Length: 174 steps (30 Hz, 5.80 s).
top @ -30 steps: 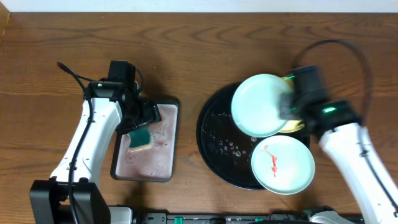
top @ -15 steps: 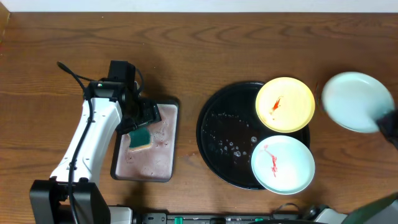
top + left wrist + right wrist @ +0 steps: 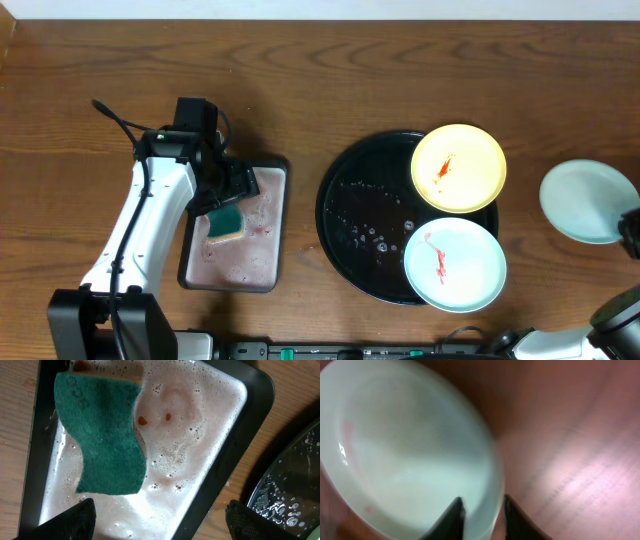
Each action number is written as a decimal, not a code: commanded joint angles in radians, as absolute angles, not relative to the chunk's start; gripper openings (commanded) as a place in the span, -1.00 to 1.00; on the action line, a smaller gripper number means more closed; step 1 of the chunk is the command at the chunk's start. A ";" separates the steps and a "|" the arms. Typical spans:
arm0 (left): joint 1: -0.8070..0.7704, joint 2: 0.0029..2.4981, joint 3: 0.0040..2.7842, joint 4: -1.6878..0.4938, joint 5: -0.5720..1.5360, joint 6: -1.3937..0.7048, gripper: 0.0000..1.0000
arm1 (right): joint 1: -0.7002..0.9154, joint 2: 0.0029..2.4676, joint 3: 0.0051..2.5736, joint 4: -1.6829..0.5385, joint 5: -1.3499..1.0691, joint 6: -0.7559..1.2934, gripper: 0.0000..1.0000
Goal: Clean dirty plates on tray and stack at the side
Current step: 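Grasp the second mint plate rim with the right gripper and drag it center, then grasp the sponge with the left gripper and lift it, then scrub the second mint plate with the sponge while right gripper holds it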
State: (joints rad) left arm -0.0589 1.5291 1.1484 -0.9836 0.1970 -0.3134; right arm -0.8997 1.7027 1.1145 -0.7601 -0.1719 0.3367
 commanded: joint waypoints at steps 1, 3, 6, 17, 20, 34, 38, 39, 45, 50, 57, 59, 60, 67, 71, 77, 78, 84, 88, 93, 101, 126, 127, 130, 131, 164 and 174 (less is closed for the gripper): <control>-0.056 1.516 1.158 -0.984 0.198 -0.304 0.67 | -0.840 1.681 1.131 -0.769 -0.323 0.245 -0.30; -0.056 1.516 1.158 -0.984 0.198 -0.304 0.67 | -0.814 1.653 1.137 -0.781 -0.397 0.245 -0.17; -0.056 1.516 1.158 -0.985 0.198 -0.304 0.67 | -0.757 1.575 1.140 -0.792 -0.486 0.226 -0.01; -0.056 1.516 1.158 -0.984 0.198 -0.304 0.67 | -0.215 1.379 1.093 -1.085 -0.072 0.214 0.02; -0.056 1.516 1.158 -0.984 0.198 -0.304 0.67 | -0.130 1.381 1.050 -1.147 0.040 0.306 -0.03; -0.056 1.516 1.158 -0.985 0.198 -0.304 0.67 | -0.081 1.380 0.708 -0.955 0.036 0.448 -0.15; -0.056 1.516 1.158 -0.984 0.198 -0.304 0.67 | -0.079 1.374 0.728 -0.950 0.026 0.410 -0.93; -0.056 1.516 1.158 -0.984 0.198 -0.304 0.67 | -0.078 1.368 0.747 -0.956 0.008 0.374 -0.97; -0.056 1.516 1.158 -0.984 0.198 -0.304 0.67 | -0.045 1.306 0.843 -0.957 -0.151 0.225 -0.97; -0.056 1.516 1.158 -0.985 0.198 -0.304 0.67 | 0.023 1.289 0.854 -0.889 -0.323 0.132 -0.98; -0.056 1.516 1.158 -0.985 0.198 -0.304 0.67 | 0.207 1.344 0.849 -0.759 -0.294 0.086 -0.98; -0.056 1.516 1.158 -0.985 0.198 -0.304 0.67 | 0.247 1.380 0.849 -0.709 -0.233 0.061 -0.98; -0.056 1.515 1.158 -0.984 0.198 -0.304 0.66 | 0.263 1.398 0.849 -0.690 -0.198 0.061 -0.98; -0.056 1.516 1.158 -0.986 0.197 -0.303 0.67 | 0.289 1.558 0.852 -0.604 -0.013 0.073 -0.82; -0.056 1.516 1.158 -0.985 0.193 -0.304 0.67 | 0.282 1.526 0.906 -0.627 -0.025 0.073 -0.60; -0.056 1.516 1.158 -0.978 0.194 -0.322 0.67 | 0.282 1.402 1.018 -0.730 -0.142 0.074 -0.24; -0.056 1.516 1.157 -0.977 0.194 -0.322 0.67 | 0.282 1.385 1.023 -0.736 -0.159 0.075 -0.21; -0.056 1.519 1.101 -0.921 0.081 -0.340 0.39 | 0.282 1.328 1.023 -0.791 -0.175 0.147 -0.20; -0.056 1.541 0.984 -0.823 -0.171 -0.495 0.28 | 0.283 1.329 1.023 -0.838 -0.200 0.157 -0.21; -0.056 1.583 0.873 -0.628 0.004 -0.416 0.11 | 0.283 1.329 1.023 -0.842 -0.200 0.165 -0.21; -0.055 1.746 0.809 -0.531 0.016 -0.424 -0.85 | 0.283 1.329 1.023 -0.850 -0.200 0.187 -0.25; -0.142 1.336 1.145 -0.856 0.270 -0.263 -0.85 | 0.205 1.573 0.952 -0.824 -0.227 0.291 -0.53; -0.166 1.334 1.145 -0.855 0.292 -0.263 -0.86 | 0.201 1.604 0.952 -0.810 -0.228 0.290 -0.54; -0.240 1.346 1.145 -0.850 0.306 -0.292 -0.86 | 0.190 1.674 0.952 -0.775 -0.242 0.290 -0.61; -0.270 1.354 1.143 -0.846 0.306 -0.307 -0.86 | 0.190 1.694 0.952 -0.764 -0.241 0.289 -0.61; -0.717 2.013 1.134 -0.330 0.371 -0.720 -0.85 | 0.191 1.844 0.950 -0.673 -0.139 0.254 -0.97; -0.626 2.008 1.230 -0.715 -0.273 -0.664 -0.86 | 0.191 1.844 0.950 -0.690 -0.139 0.252 -0.98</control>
